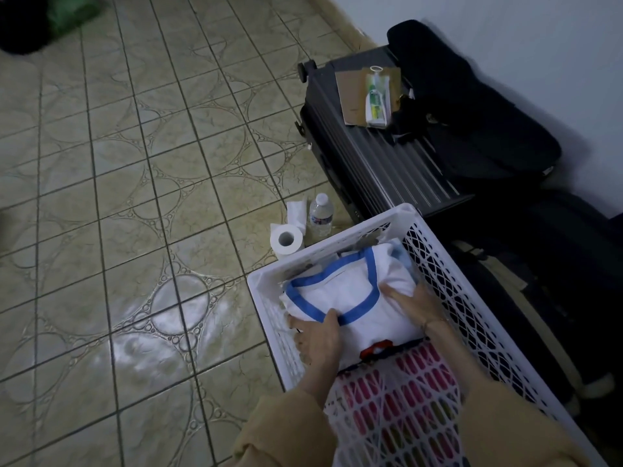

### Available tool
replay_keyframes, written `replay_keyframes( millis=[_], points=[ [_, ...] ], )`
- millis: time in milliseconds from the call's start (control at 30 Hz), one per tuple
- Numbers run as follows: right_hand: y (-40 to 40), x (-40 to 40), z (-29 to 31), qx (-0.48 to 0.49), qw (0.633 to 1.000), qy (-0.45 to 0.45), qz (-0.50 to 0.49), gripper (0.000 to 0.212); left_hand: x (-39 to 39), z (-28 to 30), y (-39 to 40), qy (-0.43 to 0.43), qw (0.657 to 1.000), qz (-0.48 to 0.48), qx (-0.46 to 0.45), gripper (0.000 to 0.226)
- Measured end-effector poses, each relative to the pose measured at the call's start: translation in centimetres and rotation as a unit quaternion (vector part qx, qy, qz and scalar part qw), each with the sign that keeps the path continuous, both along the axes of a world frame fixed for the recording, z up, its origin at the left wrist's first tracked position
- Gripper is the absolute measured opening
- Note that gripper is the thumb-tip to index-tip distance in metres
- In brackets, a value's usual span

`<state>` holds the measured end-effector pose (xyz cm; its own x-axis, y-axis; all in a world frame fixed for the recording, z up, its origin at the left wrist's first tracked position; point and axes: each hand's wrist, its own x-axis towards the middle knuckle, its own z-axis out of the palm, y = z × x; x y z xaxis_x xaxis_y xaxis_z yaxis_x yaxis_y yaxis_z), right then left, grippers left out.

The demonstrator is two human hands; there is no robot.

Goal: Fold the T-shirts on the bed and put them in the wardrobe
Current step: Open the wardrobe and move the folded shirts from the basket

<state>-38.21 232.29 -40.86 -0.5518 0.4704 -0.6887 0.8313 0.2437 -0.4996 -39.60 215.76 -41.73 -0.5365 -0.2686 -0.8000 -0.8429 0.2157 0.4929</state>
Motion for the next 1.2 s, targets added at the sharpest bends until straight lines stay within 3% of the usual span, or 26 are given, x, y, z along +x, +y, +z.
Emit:
replay_keyframes(
  millis=[67, 167, 367, 500, 567, 800, 933, 1033, 1200],
  points=[
    [0.4, 0.3, -0.1, -0.030, 0.999, 0.000, -0.015, 0.117, 0.0, 0.1, -0.1, 0.009, 1.000, 0.011, 0.001, 0.092],
    [0.8, 1.0, -0.1, -0.069, 0.996, 0.034, -0.033, 0.081, -0.3, -0.1, -0.3, 0.003, 0.999, 0.042, 0.023, 0.086],
    [0.9, 1.5, 0.3, -0.118, 0.989, 0.068, -0.052, 0.099, -0.6, -1.9, -2.0, -0.067, 0.977, 0.102, 0.174, 0.075],
    [0.3, 1.4, 1.4, -0.092, 0.991, 0.086, -0.034, 0.116, -0.6, -0.7, -2.5, -0.046, 0.987, 0.066, 0.141, 0.081],
    [0.3, 1.6, 2.0, -0.101, 0.990, 0.091, -0.030, 0.119, -0.6, 0.4, -2.4, -0.020, 0.992, 0.028, 0.121, 0.069],
    [0.9, 2.8, 5.6, -0.089, 0.977, 0.187, -0.058, 0.094, -0.4, 4.0, -1.3, 0.031, 0.993, 0.004, 0.111, 0.050],
    [0.2, 3.7, 10.1, -0.072, 0.966, 0.236, -0.072, 0.099, -0.3, 8.1, -1.1, 0.105, 0.986, -0.028, 0.128, 0.045],
    [0.3, 4.0, 13.3, -0.036, 0.965, 0.251, -0.063, 0.086, -0.4, 11.7, -1.1, 0.178, 0.968, -0.074, 0.161, 0.047],
    [-0.5, 3.8, 18.5, 0.037, 0.961, 0.270, -0.051, 0.083, -0.4, 17.4, -0.7, 0.309, 0.934, -0.158, 0.089, 0.084]
  ],
)
